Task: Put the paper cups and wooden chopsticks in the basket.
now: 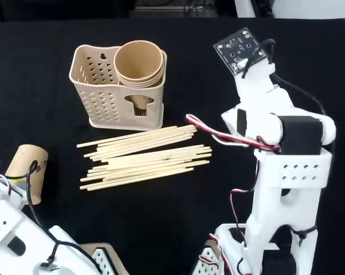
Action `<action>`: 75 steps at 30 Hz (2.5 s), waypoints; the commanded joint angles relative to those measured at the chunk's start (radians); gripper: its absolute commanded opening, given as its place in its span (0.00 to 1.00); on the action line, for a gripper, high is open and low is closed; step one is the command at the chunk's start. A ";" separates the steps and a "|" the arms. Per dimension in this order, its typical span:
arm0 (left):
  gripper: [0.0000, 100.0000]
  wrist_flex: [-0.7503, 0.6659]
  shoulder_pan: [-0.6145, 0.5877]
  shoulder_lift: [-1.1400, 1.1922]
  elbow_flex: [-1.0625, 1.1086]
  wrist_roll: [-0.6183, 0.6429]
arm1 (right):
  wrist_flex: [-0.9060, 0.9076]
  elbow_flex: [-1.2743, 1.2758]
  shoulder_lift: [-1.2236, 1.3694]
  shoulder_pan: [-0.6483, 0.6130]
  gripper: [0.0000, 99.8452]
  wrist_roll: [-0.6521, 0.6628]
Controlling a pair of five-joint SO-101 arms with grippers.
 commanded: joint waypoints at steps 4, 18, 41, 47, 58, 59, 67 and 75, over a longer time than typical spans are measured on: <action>0.28 -0.216 0.028 -0.077 0.134 0.078 | -0.015 0.004 -0.024 0.009 0.02 -0.015; 0.27 -0.445 0.171 -0.264 0.361 0.176 | -0.011 0.005 -0.025 0.014 0.02 -0.015; 0.03 -0.299 0.188 -0.356 0.251 0.064 | 0.026 0.007 -0.027 0.077 0.02 -0.011; 0.03 -0.238 0.189 -0.356 0.117 0.057 | 0.025 0.067 -0.027 0.176 0.02 -0.006; 0.03 -0.077 0.209 -0.339 -0.427 -0.302 | -0.011 0.417 -0.027 0.537 0.02 0.138; 0.03 -0.069 0.226 -0.328 -0.484 -0.318 | -0.043 0.484 -0.027 0.549 0.02 0.144; 0.03 0.051 0.542 0.000 -1.010 -0.344 | -0.532 0.969 -0.027 0.508 0.02 0.118; 0.03 0.345 0.863 0.508 -1.587 -0.244 | -0.899 1.205 -0.027 0.348 0.02 0.028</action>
